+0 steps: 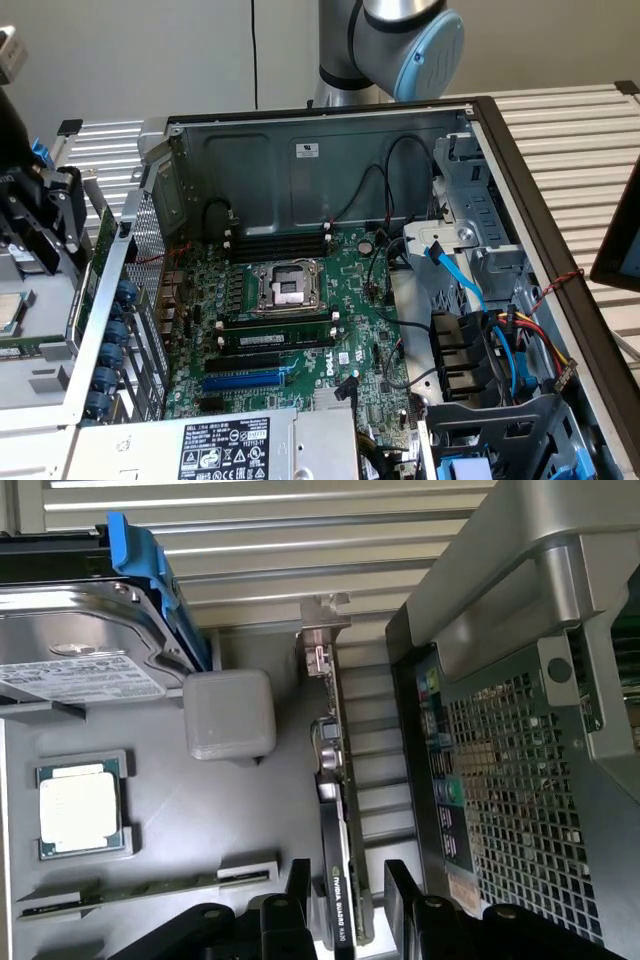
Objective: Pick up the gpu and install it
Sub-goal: 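Pick up the gpu and move the gpu toward the slot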
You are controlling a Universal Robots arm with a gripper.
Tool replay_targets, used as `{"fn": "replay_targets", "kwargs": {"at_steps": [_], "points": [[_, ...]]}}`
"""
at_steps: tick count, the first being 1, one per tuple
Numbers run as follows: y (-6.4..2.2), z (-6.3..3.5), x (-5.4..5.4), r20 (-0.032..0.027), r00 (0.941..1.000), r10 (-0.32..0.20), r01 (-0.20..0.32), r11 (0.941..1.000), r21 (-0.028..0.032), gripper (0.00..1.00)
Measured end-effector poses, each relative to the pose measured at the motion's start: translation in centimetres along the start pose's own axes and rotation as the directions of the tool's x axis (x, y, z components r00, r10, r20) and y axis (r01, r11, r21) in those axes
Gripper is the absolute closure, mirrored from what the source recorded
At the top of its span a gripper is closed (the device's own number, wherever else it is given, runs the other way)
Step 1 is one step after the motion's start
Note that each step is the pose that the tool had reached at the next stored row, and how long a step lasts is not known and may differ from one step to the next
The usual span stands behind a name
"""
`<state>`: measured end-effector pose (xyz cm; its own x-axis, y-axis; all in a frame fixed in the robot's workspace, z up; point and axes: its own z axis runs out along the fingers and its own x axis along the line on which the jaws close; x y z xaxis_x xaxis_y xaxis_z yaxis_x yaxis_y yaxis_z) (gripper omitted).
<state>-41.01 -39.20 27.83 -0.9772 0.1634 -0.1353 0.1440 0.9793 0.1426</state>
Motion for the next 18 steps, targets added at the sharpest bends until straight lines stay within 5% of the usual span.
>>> {"fn": "replay_targets", "kwargs": {"at_steps": [7, 13, 18], "points": [[-0.68, 1.20, 0.0, -0.0011, 1.0000, 0.004, -0.004, 0.9999, -0.0098, 0.57], [-0.86, 1.99, -0.1, -0.0054, 0.9999, 0.009, -0.009, 0.9992, -0.0377, 0.57], [-0.96, 2.66, 0.0, -0.0060, 0.9999, 0.009, -0.009, 0.9992, -0.0389, 0.56]]}}
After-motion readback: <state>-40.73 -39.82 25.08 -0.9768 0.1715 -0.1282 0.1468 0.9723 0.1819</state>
